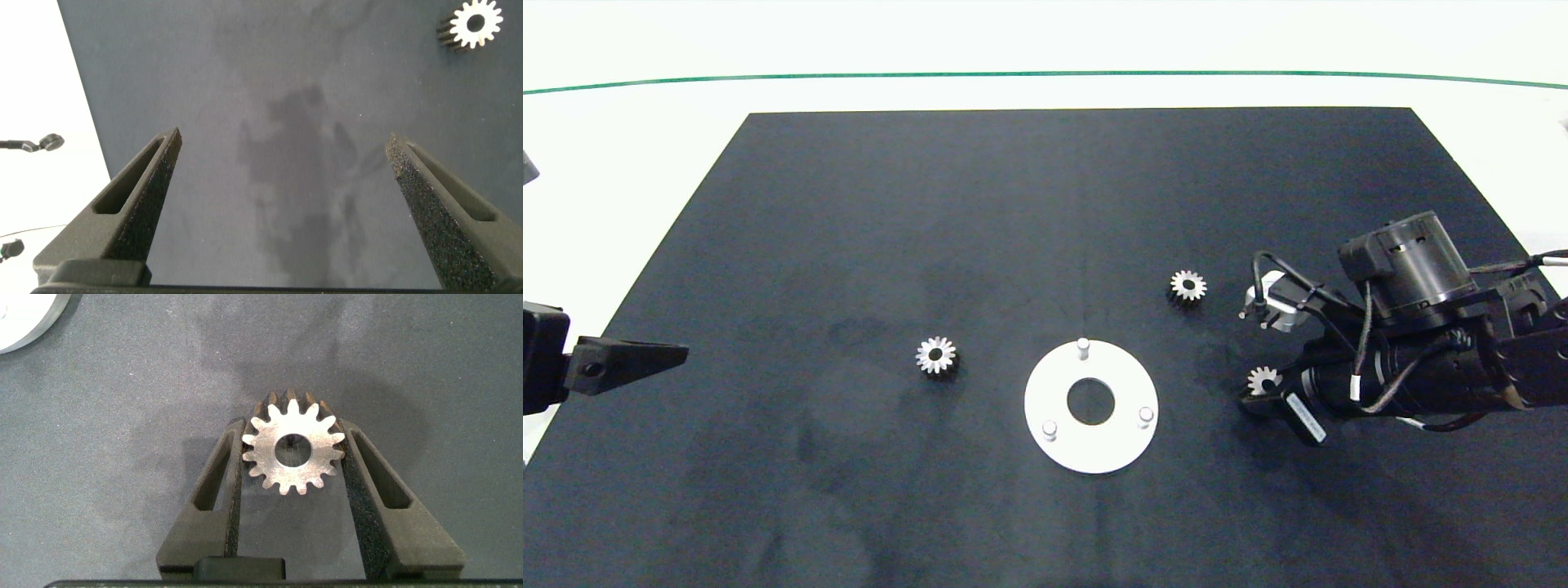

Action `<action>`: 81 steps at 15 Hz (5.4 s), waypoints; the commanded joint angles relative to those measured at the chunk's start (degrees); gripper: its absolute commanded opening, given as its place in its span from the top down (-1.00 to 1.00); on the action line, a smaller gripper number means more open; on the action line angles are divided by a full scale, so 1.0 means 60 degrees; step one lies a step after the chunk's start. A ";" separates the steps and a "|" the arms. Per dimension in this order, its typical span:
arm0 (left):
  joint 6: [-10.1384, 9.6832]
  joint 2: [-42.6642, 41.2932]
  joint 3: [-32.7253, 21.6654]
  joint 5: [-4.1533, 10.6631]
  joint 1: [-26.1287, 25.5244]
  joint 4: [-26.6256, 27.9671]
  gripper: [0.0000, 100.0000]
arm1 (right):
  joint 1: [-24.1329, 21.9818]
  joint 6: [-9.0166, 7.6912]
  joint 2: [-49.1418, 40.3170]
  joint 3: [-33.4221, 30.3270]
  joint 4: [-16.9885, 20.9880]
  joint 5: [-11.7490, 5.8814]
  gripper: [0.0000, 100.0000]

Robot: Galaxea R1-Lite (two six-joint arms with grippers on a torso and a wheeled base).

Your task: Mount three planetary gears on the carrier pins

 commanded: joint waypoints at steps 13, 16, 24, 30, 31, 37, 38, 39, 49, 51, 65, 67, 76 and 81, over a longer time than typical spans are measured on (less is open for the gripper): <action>0.0003 0.0006 0.0017 0.0006 -0.0009 0.0035 -1.00 | 0.0730 -0.0018 -0.1063 0.0023 0.0052 -0.0049 1.00; 0.0003 0.0035 0.0017 0.0006 0.0006 0.0035 -1.00 | 0.1418 -0.0033 -0.1356 -0.0094 0.0037 -0.0400 1.00; 0.0003 0.0094 -0.0012 0.0006 0.0035 0.0035 -1.00 | 0.2517 0.0040 -0.0872 -0.1442 0.0682 -0.0708 1.00; 0.0003 0.0108 -0.0012 0.0006 0.0050 0.0035 -1.00 | 0.2971 0.0069 -0.0110 -0.1881 0.0945 -0.0708 1.00; 0.0003 0.0108 -0.0012 0.0006 0.0050 0.0035 -1.00 | 0.3103 0.0069 0.0007 -0.1881 0.0945 -0.0708 1.00; 0.0003 0.0108 -0.0012 0.0006 0.0050 0.0035 -1.00 | 0.3542 0.0275 0.0505 -0.1867 0.0945 -0.0708 1.00; 0.0003 0.0108 -0.0012 0.0006 0.0050 0.0035 -1.00 | 0.3557 0.0289 0.0593 -0.1881 0.0931 -0.0708 1.00; 0.0003 0.0108 -0.0012 0.0006 0.0050 0.0035 -1.00 | 0.3557 0.0289 0.0651 -0.1881 0.0931 -0.0693 1.00; 0.0003 0.0064 0.0003 0.0006 0.0050 0.0020 -1.00 | 0.3411 0.0289 0.0798 -0.1852 0.0931 -0.0796 1.00; 0.0003 0.0064 -0.0012 0.0006 0.0050 0.0035 -1.00 | 0.3411 0.0304 0.0856 -0.1852 0.0931 -0.0781 1.00; 0.0003 0.0050 -0.0026 0.0006 0.0065 0.0020 -1.00 | 0.3411 0.0362 0.1076 -0.1911 0.0843 -0.0781 1.00; 0.0003 0.0050 -0.0026 0.0006 0.0079 0.0020 -1.00 | 0.3396 0.0362 0.1076 -0.1911 0.0843 -0.0781 1.00; -0.0012 0.0035 -0.0070 0.0006 0.0109 0.0020 -1.00 | 0.3425 0.0348 0.1076 -0.1896 0.0843 -0.0942 -1.00; -0.0012 0.0006 -0.0041 0.0006 0.0079 0.0020 -1.00 | 0.3147 0.0348 0.0285 -0.1867 0.0843 -0.0957 -1.00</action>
